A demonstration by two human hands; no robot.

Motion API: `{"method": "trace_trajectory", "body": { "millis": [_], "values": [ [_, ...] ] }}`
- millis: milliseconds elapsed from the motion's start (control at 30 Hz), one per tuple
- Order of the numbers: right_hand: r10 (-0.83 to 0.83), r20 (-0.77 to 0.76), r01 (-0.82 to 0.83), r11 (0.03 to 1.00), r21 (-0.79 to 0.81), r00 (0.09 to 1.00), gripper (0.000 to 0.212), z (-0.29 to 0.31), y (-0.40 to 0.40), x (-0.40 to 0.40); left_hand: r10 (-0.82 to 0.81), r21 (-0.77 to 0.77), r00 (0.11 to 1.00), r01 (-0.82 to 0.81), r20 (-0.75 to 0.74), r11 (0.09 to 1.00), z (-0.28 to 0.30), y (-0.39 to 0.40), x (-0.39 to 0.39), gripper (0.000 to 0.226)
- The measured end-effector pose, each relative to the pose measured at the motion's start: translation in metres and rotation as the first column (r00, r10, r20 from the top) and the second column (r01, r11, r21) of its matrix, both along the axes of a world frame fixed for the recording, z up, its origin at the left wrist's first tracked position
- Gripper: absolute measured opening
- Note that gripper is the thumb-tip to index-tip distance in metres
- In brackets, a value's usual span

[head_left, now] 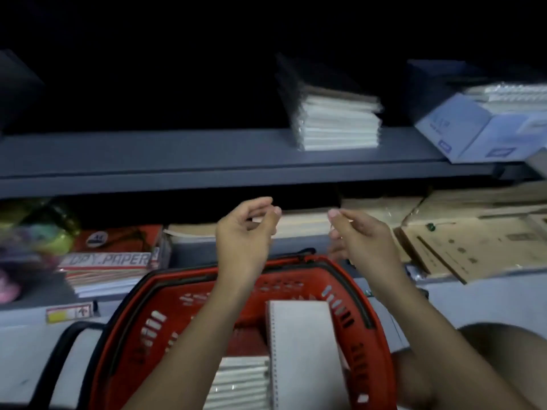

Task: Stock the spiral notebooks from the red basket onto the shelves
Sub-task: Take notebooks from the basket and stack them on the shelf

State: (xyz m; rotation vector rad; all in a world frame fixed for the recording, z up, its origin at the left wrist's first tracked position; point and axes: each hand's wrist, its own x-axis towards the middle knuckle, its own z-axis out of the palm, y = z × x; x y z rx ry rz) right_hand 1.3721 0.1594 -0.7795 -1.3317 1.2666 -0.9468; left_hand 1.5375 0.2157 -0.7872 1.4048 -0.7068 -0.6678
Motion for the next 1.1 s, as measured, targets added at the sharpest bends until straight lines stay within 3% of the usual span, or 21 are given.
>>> {"method": "trace_trajectory", "body": {
  "millis": [67, 167, 300, 367, 467, 633, 833, 900, 967, 1100],
  "values": [
    [0.086, -0.124, -0.064, 0.983, 0.172, 0.988, 0.024, -0.034, 0.014, -0.009, -0.049, 0.119, 0.998, 0.052, -0.024, 0.992, -0.043, 0.018, -0.008, 0.016],
    [0.187, -0.278, -0.058, 0.908, 0.415, 0.942, 0.047, -0.08, 0.027, -0.02, -0.087, 0.353, 0.996, 0.083, -0.005, 0.932, -0.105, 0.042, -0.018, 0.026],
    [0.361, -0.442, -0.071, 0.834, 0.548, 0.821, 0.06, -0.118, 0.045, -0.02, -0.22, 0.648, 0.97, 0.1, 0.107, 0.755, -0.154, 0.068, -0.029, 0.012],
    [0.39, -0.471, -0.072, 0.824, 0.562, 0.791, 0.048, -0.125, 0.054, -0.022, -0.331, 0.715, 0.933, 0.133, 0.143, 0.686, -0.162, 0.08, -0.039, 0.013],
    [0.385, -0.417, -0.047, 0.778, 0.626, 0.824, 0.016, -0.136, 0.065, -0.03, -0.41, 0.765, 0.881, 0.09, 0.238, 0.638, -0.167, 0.087, -0.049, 0.013],
    [0.382, -0.411, -0.011, 0.743, 0.669, 0.827, 0.027, -0.142, 0.076, -0.033, -0.441, 0.798, 0.878, 0.126, 0.187, 0.589, -0.169, 0.083, -0.049, 0.022],
    [0.259, -0.307, 0.039, 0.704, 0.709, 0.916, 0.022, -0.135, 0.084, -0.031, -0.315, 0.676, 0.947, 0.191, 0.064, 0.712, -0.179, 0.102, -0.038, 0.016],
    [0.194, -0.245, 0.058, 0.662, 0.747, 0.95, 0.004, -0.126, 0.086, -0.031, -0.236, 0.6, 0.971, 0.204, -0.026, 0.773, -0.167, 0.106, -0.041, 0.024],
    [0.142, -0.207, 0.069, 0.642, 0.763, 0.968, 0.007, -0.118, 0.087, -0.034, -0.223, 0.538, 0.971, 0.234, -0.087, 0.81, -0.153, 0.107, -0.044, 0.04],
    [0.083, -0.17, 0.075, 0.655, 0.752, 0.982, 0.011, -0.095, 0.087, -0.044, -0.237, 0.438, 0.95, 0.306, -0.204, 0.845, -0.123, 0.11, -0.04, 0.05]
  ]
}}
